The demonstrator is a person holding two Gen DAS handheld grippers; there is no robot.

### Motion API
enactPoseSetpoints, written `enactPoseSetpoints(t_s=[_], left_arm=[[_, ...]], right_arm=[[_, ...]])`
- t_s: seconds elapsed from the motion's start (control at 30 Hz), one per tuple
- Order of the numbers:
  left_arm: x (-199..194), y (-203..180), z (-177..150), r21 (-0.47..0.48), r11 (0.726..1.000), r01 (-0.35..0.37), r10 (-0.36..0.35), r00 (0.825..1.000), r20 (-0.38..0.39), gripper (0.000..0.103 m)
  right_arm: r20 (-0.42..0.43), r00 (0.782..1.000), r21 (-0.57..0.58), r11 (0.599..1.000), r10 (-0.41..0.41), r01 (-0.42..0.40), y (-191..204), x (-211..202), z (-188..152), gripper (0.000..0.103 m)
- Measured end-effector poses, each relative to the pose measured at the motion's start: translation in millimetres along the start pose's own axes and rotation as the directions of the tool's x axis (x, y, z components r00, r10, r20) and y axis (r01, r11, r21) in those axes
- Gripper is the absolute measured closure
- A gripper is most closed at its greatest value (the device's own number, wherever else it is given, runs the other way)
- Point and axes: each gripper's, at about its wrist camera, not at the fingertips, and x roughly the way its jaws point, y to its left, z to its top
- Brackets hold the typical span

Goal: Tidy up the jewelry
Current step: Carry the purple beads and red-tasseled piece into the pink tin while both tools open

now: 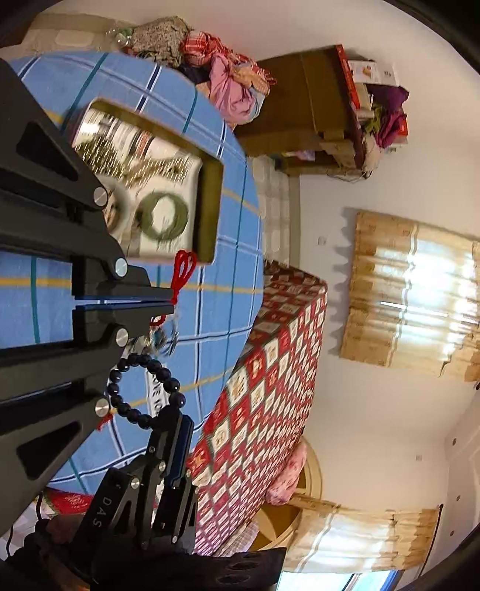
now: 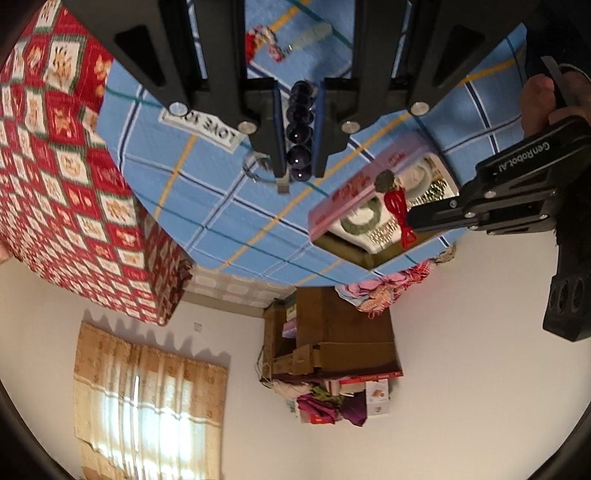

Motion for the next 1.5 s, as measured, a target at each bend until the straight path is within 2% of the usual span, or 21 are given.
enactPoseSetpoints(t_s=[0.37, 0.57, 0.97, 1.5], left_arm=[[-1, 37, 17, 0.004, 0.996, -0.086, 0.086, 0.996, 0.026, 0.103], [7, 55, 23, -0.022, 0.995, -0.099, 0.099, 0.995, 0.021, 0.103], [25, 72, 25, -0.025, 0.991, -0.135, 0.134, 0.991, -0.009, 0.103], [52, 88, 26, -0.019, 0.986, -0.167, 0.166, 0.984, -0.059, 0.103]], right_arm=[[0.044, 0.998, -0.062, 0.997, 0.052, -0.049, 26, 23, 39, 0.087], [0.056, 0.996, -0.075, 0.995, 0.067, -0.063, 35, 38, 52, 0.087], [0.062, 0.995, -0.076, 0.994, 0.084, -0.080, 47, 57, 68, 0.087], [0.035, 0.994, -0.044, 0.993, 0.108, -0.106, 53, 91, 72, 0.087]])
